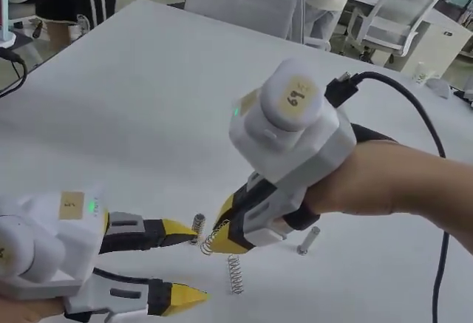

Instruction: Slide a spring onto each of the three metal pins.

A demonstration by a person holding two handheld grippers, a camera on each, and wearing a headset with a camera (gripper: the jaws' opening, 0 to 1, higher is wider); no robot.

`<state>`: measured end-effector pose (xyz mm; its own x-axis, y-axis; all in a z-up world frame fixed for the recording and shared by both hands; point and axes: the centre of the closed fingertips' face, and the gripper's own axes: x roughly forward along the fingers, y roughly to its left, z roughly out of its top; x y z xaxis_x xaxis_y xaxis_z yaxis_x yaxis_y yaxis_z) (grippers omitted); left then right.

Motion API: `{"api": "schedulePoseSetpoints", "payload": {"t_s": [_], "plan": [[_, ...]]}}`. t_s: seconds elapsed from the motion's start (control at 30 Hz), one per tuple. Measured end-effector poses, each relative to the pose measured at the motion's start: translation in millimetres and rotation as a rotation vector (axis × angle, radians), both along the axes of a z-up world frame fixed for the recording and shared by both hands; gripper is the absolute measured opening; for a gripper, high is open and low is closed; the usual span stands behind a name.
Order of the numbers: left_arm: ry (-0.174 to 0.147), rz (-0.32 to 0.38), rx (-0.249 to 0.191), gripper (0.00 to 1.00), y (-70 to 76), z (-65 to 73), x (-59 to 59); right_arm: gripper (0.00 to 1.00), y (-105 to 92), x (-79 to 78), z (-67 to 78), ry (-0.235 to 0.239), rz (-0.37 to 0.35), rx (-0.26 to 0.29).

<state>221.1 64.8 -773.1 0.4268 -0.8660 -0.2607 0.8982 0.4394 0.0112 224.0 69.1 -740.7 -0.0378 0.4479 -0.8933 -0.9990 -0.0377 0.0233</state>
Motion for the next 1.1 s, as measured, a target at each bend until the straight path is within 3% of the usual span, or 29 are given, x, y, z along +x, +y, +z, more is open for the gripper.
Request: {"api": "schedulePoseSetpoints", "payload": {"t_s": [0.1,0.27,0.5,0.6,0.9,1.03,1.1], "plan": [[0.019,0.013,0.004,0.48,2.3,-4.0,2.3,0.08,-4.4,4.3,1.4,-0.005,-0.012,-0.001],[0.023,0.025,0.022,0.57,4.6,-11.0,2.9,0.08,-11.6,11.0,4.4,-0.012,-0.033,-0.002],[0.028,0.04,0.042,0.63,9.1,-20.1,2.3,0.08,-20.9,19.8,10.0,-0.027,-0.069,0.006],[0.029,0.036,0.079,0.63,11.5,-28.3,-0.5,0.08,-25.1,24.6,13.3,-0.034,-0.087,0.01],[0.041,0.043,0.097,0.66,14.7,-37.4,-5.2,0.08,-44.0,44.1,25.9,-0.067,-0.153,0.014],[0.048,0.047,0.101,0.67,15.4,-39.5,-6.1,0.08,-54.3,54.0,23.0,-0.098,-0.165,-0.028],[0.049,0.05,0.1,0.67,15.7,-39.7,-6.5,0.08,-55.6,56.6,19.7,-0.083,-0.172,-0.034]]}}
